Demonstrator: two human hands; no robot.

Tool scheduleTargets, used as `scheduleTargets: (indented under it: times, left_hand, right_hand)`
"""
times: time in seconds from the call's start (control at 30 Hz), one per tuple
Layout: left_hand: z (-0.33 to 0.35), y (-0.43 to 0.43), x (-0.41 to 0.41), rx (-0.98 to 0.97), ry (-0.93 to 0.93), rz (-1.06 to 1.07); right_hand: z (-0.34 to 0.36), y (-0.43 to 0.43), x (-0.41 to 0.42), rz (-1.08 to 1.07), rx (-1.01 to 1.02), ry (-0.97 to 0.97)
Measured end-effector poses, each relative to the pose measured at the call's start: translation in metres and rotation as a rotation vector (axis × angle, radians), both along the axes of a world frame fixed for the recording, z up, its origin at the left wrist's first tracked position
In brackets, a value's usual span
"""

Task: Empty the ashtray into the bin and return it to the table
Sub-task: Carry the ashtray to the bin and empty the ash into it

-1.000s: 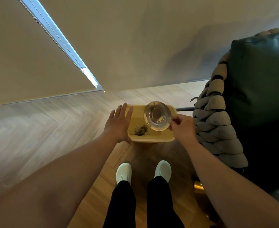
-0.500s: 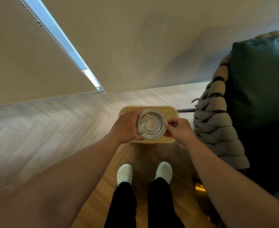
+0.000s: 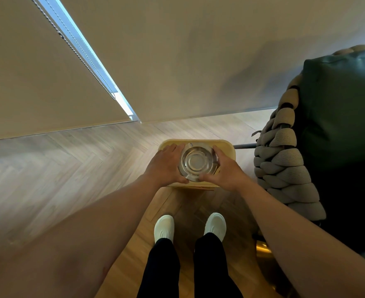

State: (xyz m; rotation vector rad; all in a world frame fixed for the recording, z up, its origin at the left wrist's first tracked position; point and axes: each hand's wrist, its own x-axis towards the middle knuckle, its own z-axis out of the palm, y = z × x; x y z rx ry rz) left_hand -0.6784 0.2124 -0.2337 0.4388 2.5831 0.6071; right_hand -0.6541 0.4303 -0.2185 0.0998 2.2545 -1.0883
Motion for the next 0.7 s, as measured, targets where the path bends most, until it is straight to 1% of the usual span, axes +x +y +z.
scheduleTargets:
  times: [0.2, 0.37, 0.53, 0.7]
  left_hand:
    - [0.007, 0.0, 0.002, 0.025, 0.02, 0.011]
    - [0.015, 0.0, 0.003, 0.054, 0.022, 0.019]
    - [0.029, 0.001, 0.008, 0.07, 0.03, 0.022]
    - [0.058, -0.003, 0.013, 0.075, 0.045, 0.019]
  right_hand:
    - [0.004, -0.002, 0.002, 0.098, 0.129, -0.006]
    - [0.008, -0.004, 0.005, 0.166, 0.269, 0.052]
    - [0.017, -0.005, 0.008, 0.16, 0.29, 0.088]
    - [0.045, -0.01, 0.013, 0.146, 0.288, 0.109]
